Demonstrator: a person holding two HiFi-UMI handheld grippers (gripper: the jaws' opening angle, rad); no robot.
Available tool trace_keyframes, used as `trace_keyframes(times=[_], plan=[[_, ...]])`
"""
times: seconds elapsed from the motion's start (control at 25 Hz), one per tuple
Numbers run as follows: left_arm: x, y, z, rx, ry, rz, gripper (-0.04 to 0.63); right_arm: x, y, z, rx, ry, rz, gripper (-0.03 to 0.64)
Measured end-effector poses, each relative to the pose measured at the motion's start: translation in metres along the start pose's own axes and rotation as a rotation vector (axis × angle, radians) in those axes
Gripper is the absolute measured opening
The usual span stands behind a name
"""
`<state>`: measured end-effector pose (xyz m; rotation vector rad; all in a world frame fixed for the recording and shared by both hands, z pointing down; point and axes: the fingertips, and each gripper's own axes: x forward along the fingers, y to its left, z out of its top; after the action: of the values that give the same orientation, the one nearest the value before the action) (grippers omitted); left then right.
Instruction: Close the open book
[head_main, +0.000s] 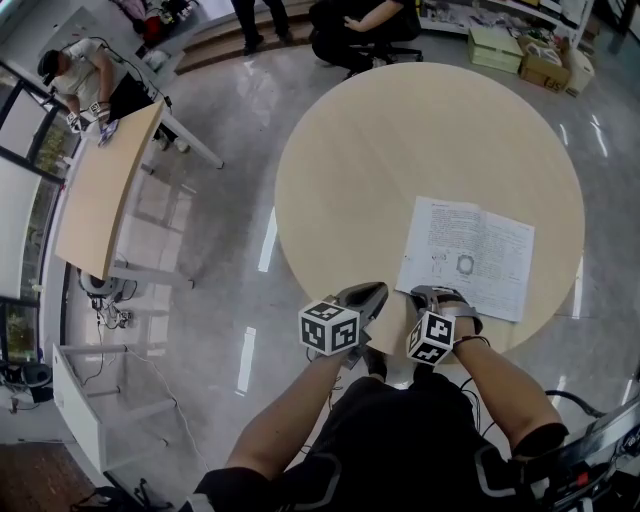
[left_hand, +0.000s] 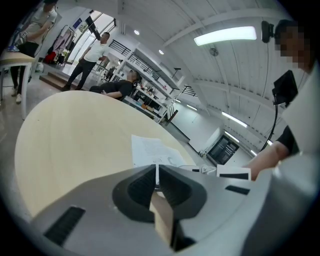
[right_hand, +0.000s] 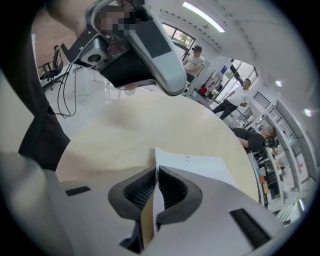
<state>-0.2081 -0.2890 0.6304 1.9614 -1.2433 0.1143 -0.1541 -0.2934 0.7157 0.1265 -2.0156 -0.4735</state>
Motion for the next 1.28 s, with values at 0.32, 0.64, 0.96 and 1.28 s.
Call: trace_keyframes(times=[0.32,0.64,0.96,1.28], plan=[[0.003,0.002,0.013,-0.002,-0.016,-0.014,-0.006,-0.032,-0.033,0.009,0.248,-0.099,-0.107,0.005],[0.026,-0.014,0.026,0.056,0.016,-0.071,-0.006,-0.089,-0.061,-0.002,0.476,-0.221,-0.238,0.005],[0.068,-0.064,0.045,0.101,0.040,-0.181,-0.006,-0.134,-0.075,-0.043,0.680,-0.288,-0.335,0.005],[0.086,-0.112,0.042,0.160,0.088,-0.259,-0.006,-0.172,-0.064,-0.083,0.890,-0.352,-0.408,0.005]])
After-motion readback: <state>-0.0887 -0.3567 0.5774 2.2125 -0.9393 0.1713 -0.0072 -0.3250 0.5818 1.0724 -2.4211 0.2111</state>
